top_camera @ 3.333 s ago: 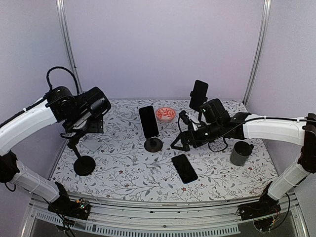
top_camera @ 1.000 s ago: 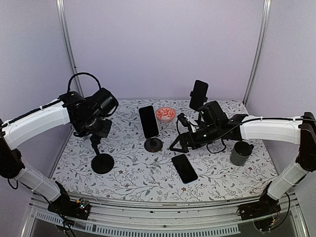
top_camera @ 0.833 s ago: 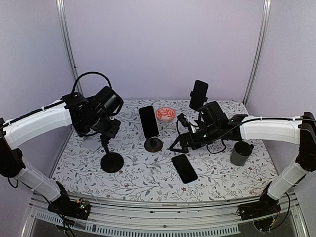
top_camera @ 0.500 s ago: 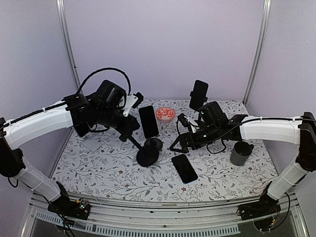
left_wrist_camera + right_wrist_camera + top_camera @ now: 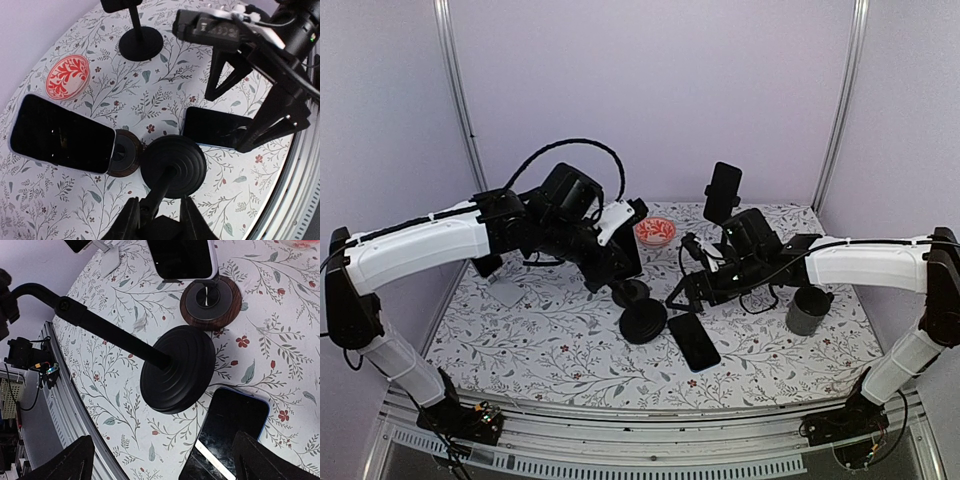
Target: Place the phone on the phone stand
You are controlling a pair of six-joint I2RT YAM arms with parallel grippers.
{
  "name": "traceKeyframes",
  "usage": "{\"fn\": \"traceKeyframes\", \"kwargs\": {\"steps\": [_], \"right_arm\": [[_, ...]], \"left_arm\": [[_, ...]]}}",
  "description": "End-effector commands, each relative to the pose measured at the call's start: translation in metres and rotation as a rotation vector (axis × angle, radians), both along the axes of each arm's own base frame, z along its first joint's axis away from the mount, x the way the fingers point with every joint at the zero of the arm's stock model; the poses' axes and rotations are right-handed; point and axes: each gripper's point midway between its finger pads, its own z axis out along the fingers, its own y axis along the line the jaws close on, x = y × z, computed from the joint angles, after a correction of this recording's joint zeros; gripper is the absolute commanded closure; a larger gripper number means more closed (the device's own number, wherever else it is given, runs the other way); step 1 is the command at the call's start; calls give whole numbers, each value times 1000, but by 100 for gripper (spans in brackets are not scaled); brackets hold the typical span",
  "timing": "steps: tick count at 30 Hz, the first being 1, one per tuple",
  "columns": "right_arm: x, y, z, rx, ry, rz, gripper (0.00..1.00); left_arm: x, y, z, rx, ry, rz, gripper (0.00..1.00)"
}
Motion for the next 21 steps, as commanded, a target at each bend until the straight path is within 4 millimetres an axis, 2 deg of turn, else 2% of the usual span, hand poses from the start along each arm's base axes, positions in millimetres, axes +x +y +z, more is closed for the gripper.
{"fn": "traceKeyframes", "kwargs": {"steps": [1,8,14,17,21], "right_arm": [[-1,-13,-4,-30,-3,-44,1],[-4,-18,-8,-40,6,-49,1],[-5,-26,-18,-89,20,-79,1],[-6,-35,-25,-121,30,-102,1],[-9,-40,-29,-126,42,-100,1]], "left_arm": [[-8,-18,32,-3,-114,-75,75],[-22,-40,20,108,-180,-158,75],[-30,-60,23,170,-261,-197,73],[-33,-60,23,206,-288,-208,72],[-34,-50,22,270,-322,-206,71]]}}
